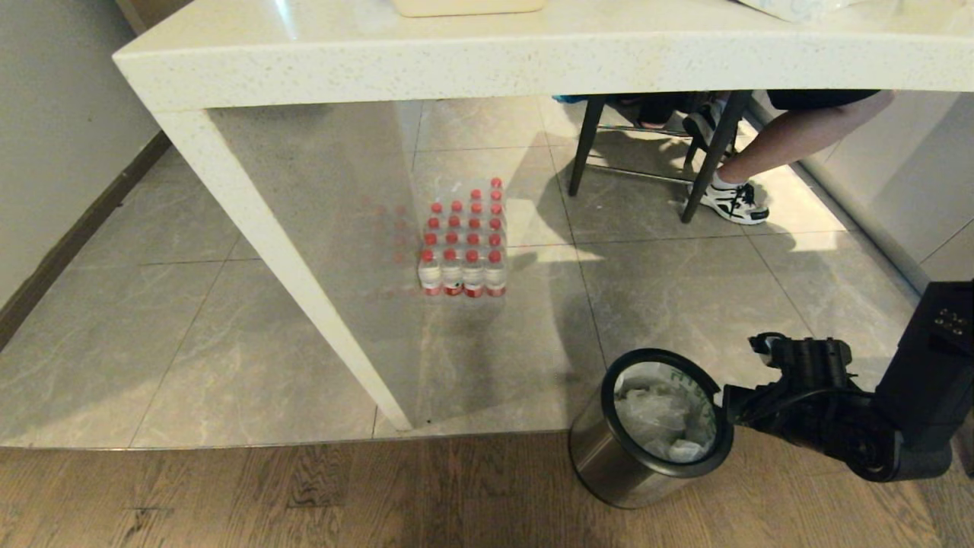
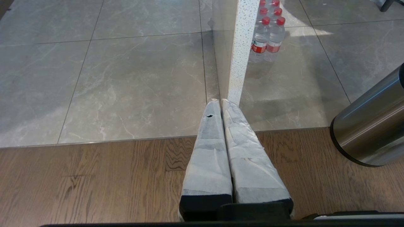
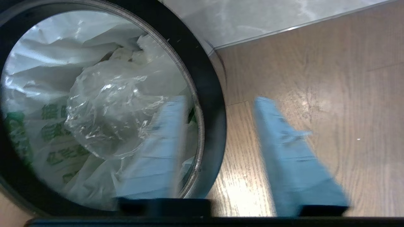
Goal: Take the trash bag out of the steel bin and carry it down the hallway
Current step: Place the outer trash can on the ground
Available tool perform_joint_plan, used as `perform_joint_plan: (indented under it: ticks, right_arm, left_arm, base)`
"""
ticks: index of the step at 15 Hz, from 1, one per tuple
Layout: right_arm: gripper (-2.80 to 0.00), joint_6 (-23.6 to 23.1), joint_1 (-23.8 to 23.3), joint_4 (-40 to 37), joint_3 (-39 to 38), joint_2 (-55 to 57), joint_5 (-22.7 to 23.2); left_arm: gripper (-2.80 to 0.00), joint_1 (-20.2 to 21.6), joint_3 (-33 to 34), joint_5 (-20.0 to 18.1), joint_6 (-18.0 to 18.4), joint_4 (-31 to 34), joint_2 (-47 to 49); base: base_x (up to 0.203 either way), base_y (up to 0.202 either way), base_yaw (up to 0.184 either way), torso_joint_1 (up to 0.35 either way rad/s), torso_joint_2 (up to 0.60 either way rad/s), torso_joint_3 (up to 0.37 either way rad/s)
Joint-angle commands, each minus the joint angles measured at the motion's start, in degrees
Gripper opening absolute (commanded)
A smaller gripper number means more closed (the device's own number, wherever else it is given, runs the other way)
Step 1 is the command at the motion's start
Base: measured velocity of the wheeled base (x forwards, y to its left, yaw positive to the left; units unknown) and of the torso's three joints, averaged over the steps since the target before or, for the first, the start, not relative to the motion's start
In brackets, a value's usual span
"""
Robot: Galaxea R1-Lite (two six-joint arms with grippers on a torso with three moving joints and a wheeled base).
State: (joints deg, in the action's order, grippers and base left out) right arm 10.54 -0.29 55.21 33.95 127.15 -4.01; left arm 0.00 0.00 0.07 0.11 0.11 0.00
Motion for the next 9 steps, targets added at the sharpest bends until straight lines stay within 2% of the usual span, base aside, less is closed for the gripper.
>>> perform_joint_plan:
  ticks: [1,9]
  right_arm:
    - [0.0,0.0,0.2,0.4,0.0,-0.4,0.1]
    - [0.0,0.1,1.3,0.3,0.4,-0.3,0.3]
  left_arm:
    - [-2.8,0.0,0.0,0.0,0.1,0.0,0.0]
    - [-2.8,0.0,0.0,0.0,0.1,0.0,0.0]
  base:
    - [0.0,0.0,0.0,0.0,0.0,0.0]
    - [0.0,0.0,0.0,0.0,0.0,0.0]
